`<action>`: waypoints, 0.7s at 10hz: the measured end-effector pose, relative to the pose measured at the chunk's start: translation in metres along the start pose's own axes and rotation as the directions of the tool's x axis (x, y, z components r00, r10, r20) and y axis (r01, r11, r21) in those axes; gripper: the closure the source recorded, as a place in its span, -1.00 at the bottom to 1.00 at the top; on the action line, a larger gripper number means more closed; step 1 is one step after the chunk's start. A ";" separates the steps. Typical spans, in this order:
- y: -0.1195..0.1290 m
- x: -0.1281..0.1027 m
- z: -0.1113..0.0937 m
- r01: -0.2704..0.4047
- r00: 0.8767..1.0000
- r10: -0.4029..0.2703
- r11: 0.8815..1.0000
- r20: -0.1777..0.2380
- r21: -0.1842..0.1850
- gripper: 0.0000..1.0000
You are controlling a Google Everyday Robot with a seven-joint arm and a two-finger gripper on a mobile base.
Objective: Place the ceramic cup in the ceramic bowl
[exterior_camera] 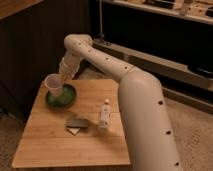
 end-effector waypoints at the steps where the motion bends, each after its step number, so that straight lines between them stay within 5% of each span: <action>1: 0.007 -0.003 -0.002 -0.066 0.997 0.065 0.997 -0.045 -0.028 0.71; 4: 0.023 -0.013 0.014 -0.185 0.978 0.180 0.982 -0.104 -0.043 0.71; 7: 0.029 -0.009 0.023 -0.247 0.966 0.246 0.969 -0.078 -0.007 0.71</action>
